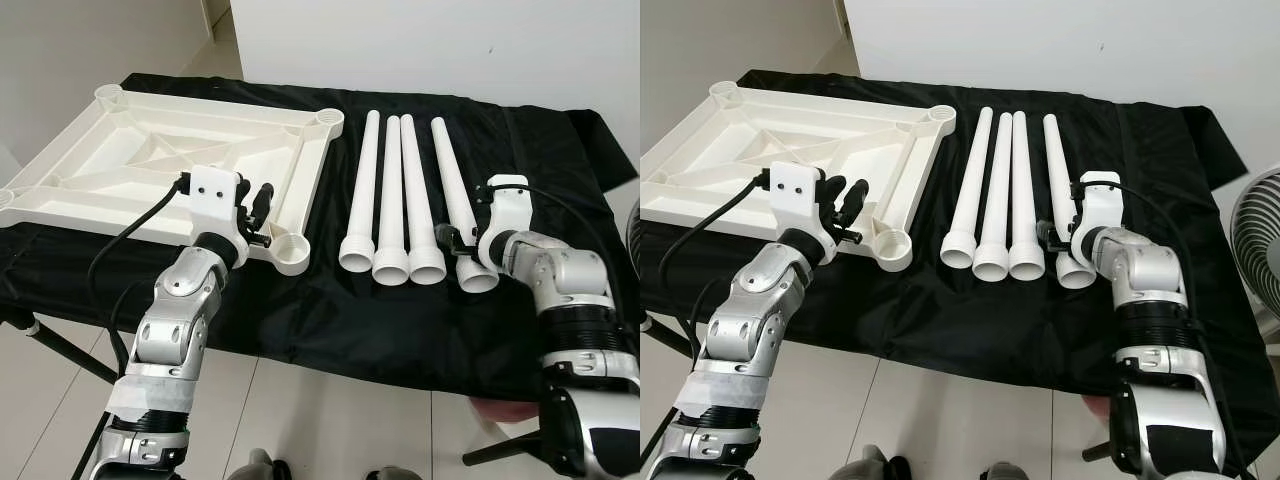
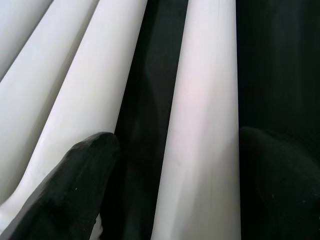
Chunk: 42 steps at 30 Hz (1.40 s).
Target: Building children table
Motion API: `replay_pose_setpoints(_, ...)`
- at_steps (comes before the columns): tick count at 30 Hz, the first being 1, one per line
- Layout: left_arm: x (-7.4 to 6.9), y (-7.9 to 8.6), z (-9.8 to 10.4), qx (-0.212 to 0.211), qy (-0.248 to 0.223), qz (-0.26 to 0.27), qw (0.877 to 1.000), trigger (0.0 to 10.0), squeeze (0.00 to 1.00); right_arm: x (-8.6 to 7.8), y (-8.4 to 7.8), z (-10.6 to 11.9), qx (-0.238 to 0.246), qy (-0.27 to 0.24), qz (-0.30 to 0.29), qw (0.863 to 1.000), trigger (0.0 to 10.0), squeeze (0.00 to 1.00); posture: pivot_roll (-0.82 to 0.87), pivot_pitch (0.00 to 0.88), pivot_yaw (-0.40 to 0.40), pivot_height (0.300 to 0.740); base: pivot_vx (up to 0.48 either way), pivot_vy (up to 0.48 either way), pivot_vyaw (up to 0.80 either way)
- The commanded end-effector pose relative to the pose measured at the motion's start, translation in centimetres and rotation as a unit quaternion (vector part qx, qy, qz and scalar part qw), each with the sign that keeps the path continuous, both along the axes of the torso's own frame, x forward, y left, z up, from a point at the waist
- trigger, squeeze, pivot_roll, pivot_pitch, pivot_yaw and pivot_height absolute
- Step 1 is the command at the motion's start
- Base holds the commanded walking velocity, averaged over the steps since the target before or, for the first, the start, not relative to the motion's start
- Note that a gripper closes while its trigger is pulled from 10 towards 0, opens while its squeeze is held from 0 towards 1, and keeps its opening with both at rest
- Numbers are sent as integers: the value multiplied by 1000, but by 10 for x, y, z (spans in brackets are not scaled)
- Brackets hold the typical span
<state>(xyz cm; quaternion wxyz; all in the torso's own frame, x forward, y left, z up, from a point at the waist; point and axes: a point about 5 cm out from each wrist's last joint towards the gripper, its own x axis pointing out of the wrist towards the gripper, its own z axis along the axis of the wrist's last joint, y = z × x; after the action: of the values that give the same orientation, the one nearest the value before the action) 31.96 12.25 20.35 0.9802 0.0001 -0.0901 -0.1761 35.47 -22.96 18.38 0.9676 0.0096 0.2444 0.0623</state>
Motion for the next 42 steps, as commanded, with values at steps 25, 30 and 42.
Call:
replay_pose_setpoints(25,7,3,3,-20,7,24,999,10000,0,-18,-14,-22,27,182,74,980,0,0,-190,129,55,740,0,0,0)
replay_pose_setpoints(30,8,5,4,-35,7,29,999,10000,0,-7,-9,-5,35,101,91,990,0,0,-184,125,49,740,0,0,0)
replay_pose_setpoints(42,16,8,17,-35,-12,-33,999,10000,0,14,-8,37,90,-159,14,983,10000,0,-140,109,52,740,0,0,0)
